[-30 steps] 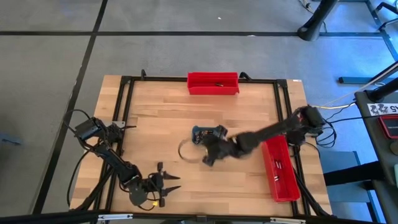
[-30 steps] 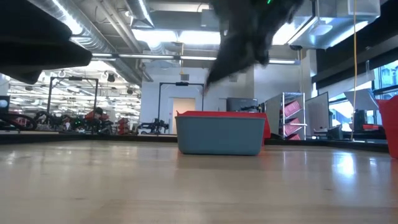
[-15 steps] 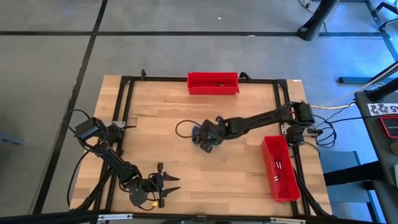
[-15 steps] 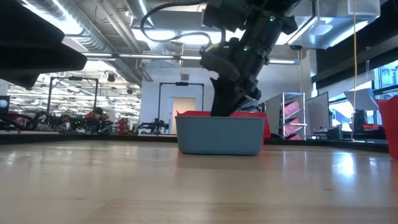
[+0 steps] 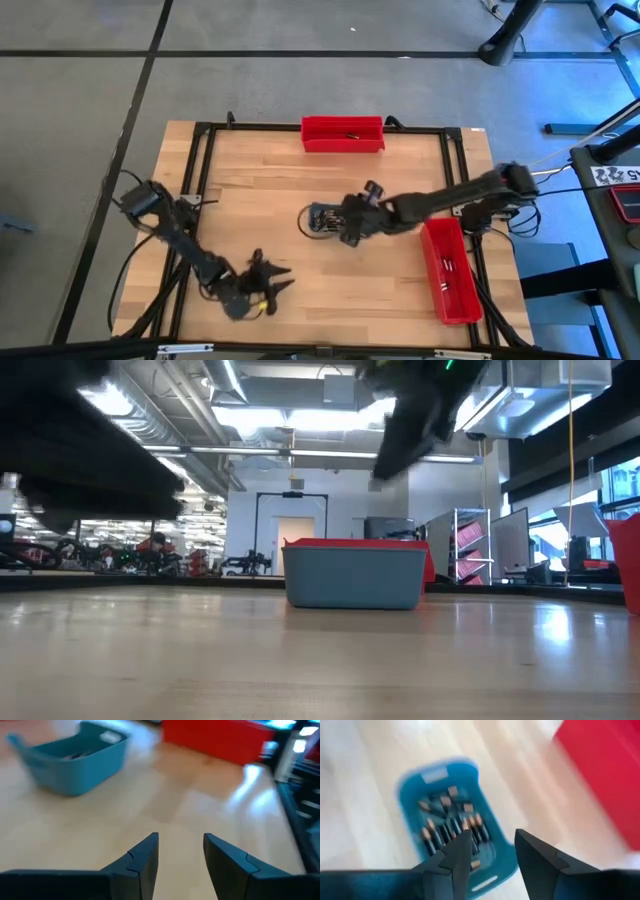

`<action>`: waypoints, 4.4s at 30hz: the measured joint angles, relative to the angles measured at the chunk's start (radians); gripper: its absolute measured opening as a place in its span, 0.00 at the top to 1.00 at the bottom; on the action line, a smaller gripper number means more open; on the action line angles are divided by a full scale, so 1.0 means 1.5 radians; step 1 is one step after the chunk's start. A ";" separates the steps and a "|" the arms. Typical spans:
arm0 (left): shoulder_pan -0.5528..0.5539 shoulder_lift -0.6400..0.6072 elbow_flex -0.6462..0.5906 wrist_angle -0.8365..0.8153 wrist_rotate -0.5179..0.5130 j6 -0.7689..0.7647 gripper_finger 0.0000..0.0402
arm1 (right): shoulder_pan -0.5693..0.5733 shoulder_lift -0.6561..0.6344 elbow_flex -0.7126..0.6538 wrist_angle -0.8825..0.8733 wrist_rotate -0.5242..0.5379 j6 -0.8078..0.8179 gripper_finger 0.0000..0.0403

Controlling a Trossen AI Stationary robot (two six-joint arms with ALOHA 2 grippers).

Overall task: Sort batteries
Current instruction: Put the black battery into the blue bin

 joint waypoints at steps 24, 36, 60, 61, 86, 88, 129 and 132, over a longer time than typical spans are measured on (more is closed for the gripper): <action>0.229 -0.181 0.026 -1.096 0.773 -0.311 0.84 | 0.276 0.025 0.000 0.096 0.225 -0.003 0.64; 0.197 -0.141 0.007 -1.178 0.789 -0.409 0.99 | 0.276 0.026 0.000 0.095 0.261 -0.006 0.64; 0.177 -0.083 0.160 -1.232 0.638 -0.349 0.99 | 0.276 0.027 0.000 0.090 0.249 -0.006 0.64; 0.167 -0.099 0.167 -1.244 0.620 -0.367 0.99 | 0.276 0.027 0.000 0.090 0.248 -0.006 0.64; 0.227 -0.014 -0.004 -1.147 0.800 -0.320 1.00 | 0.276 0.027 0.000 0.093 0.230 -0.003 0.64; 0.229 0.005 -0.002 -1.152 0.804 -0.310 1.00 | 0.276 0.027 0.000 0.093 0.223 -0.003 0.64; -0.019 -0.150 0.004 -0.962 0.217 -0.891 0.43 | 0.276 0.034 0.000 0.093 0.206 0.014 0.64; -0.014 -0.094 -0.004 -0.903 0.259 -0.866 0.43 | 0.276 0.034 0.000 0.093 0.206 0.014 0.64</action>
